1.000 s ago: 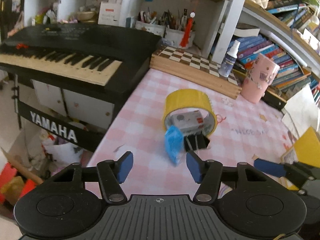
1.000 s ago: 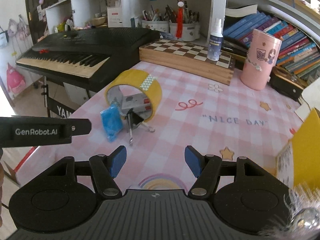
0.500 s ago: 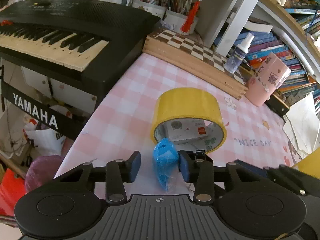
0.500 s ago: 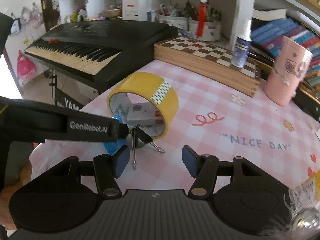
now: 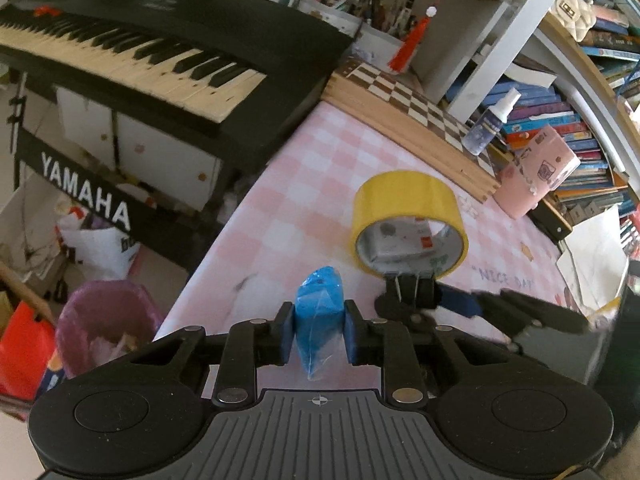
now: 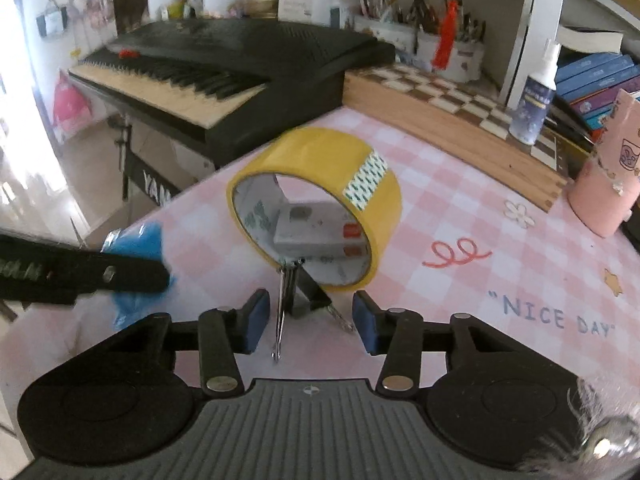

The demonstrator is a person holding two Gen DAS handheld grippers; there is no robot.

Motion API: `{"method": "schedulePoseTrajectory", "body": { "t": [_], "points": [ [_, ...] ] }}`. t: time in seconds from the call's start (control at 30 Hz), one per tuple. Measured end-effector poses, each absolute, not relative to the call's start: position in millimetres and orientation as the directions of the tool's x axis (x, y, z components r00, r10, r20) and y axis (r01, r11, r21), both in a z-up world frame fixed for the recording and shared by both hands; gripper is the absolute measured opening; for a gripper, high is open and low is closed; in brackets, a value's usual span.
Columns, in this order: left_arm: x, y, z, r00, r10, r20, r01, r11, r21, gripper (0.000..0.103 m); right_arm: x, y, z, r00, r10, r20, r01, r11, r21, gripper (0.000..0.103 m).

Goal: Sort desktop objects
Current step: 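Grasp the blue pouch with the left tool while the right tool grasps the binder clip, then carry the blue pouch and binder clip with both tools over the yellow box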

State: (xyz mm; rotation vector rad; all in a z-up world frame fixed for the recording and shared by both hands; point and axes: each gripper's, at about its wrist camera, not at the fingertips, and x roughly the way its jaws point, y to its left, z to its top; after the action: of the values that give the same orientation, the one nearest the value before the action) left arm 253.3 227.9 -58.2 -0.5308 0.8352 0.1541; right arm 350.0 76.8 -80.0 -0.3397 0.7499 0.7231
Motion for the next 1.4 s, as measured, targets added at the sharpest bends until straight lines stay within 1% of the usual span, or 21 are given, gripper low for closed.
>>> {"method": "schedulePoseTrajectory", "body": {
  "t": [0.07, 0.1, 0.2, 0.3, 0.43, 0.7, 0.87, 1.23, 1.4],
  "points": [
    [248.6, 226.3, -56.5, 0.673, -0.074, -0.736, -0.333, 0.858, -0.391, 0.023, 350.4, 76.7, -79.3, 0.500, 0.482, -0.720, -0.712, 0.702, -0.024, 0.036],
    [246.7, 225.2, -55.6, 0.676, -0.077, -0.733, -0.330, 0.858, -0.395, 0.023, 349.6, 75.6, -78.5, 0.487, 0.494, -0.721, -0.720, 0.694, -0.011, 0.030],
    [242.1, 221.9, -50.6, 0.691, -0.075, -0.719, -0.317, 0.863, -0.394, 0.023, 343.4, 72.4, -75.3, 0.486, 0.485, -0.727, -0.719, 0.695, -0.016, 0.028],
    [235.9, 221.4, -45.2, 0.705, -0.076, -0.705, -0.308, 0.863, -0.401, 0.023, 335.6, 64.7, -68.4, 0.512, 0.465, -0.722, -0.677, 0.736, -0.007, 0.025],
    [227.5, 218.2, -42.0, 0.714, -0.092, -0.694, -0.285, 0.867, -0.408, 0.023, 323.8, 54.9, -59.0, 0.547, 0.439, -0.713, -0.639, 0.769, -0.016, 0.017],
    [199.1, 207.4, -27.1, 0.731, -0.125, -0.670, -0.228, 0.882, -0.413, 0.023, 293.2, 30.3, -45.1, 0.595, 0.410, -0.691, -0.576, 0.817, -0.011, 0.017],
    [176.8, 200.9, -17.0, 0.742, -0.154, -0.653, -0.196, 0.881, -0.431, 0.023, 265.9, 16.9, -33.6, 0.597, 0.414, -0.687, -0.547, 0.837, 0.029, 0.017],
    [121.7, 185.9, 5.7, 0.774, -0.202, -0.600, -0.102, 0.895, -0.434, 0.023, 186.7, -8.5, 7.7, 0.627, 0.428, -0.651, -0.517, 0.854, 0.063, 0.017],
    [93.9, 174.7, 8.8, 0.769, -0.242, -0.592, -0.053, 0.899, -0.436, 0.023, 148.1, -18.8, 12.3, 0.628, 0.422, -0.654, -0.489, 0.868, 0.089, 0.017]
  ]
}}
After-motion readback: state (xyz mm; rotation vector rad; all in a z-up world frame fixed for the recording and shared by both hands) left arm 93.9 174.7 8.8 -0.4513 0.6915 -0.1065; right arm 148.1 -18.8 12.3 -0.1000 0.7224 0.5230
